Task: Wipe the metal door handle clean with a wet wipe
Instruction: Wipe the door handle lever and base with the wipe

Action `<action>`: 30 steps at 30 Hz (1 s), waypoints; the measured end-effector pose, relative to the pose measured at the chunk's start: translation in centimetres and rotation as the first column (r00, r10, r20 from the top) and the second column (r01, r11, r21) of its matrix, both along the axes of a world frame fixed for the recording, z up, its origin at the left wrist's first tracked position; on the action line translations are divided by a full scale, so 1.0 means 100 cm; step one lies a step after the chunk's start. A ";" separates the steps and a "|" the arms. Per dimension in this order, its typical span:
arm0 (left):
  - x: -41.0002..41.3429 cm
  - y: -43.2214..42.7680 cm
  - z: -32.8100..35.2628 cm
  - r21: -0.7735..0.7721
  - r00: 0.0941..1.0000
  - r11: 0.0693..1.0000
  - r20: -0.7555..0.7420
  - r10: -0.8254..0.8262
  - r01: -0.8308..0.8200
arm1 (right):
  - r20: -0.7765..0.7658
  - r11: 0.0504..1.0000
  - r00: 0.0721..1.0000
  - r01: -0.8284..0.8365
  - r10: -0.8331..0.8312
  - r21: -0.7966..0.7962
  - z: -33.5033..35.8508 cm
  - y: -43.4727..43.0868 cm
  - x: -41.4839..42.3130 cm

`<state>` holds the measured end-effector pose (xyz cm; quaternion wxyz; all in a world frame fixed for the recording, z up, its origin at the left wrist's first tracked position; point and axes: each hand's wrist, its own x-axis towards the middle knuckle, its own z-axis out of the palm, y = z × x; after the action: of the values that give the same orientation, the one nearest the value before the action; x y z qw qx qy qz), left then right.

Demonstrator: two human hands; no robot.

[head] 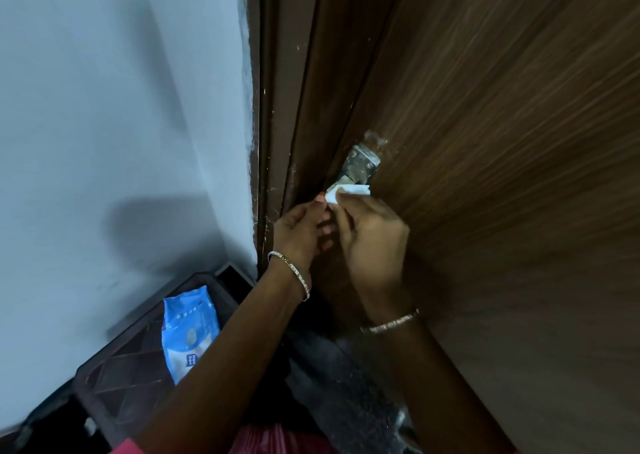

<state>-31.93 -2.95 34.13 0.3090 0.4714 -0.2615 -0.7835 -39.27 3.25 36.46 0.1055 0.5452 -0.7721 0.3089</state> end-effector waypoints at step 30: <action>0.003 0.023 0.009 -0.084 0.980 0.995 0.198 -0.033 0.051 | 0.874 0.995 0.475 -0.028 0.098 -0.096 -0.009 0.067 -0.050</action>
<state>-31.65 -0.64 35.06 0.2857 0.5265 -0.3354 -0.7271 -44.29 9.94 35.55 -0.2966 0.3349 -0.6860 0.5739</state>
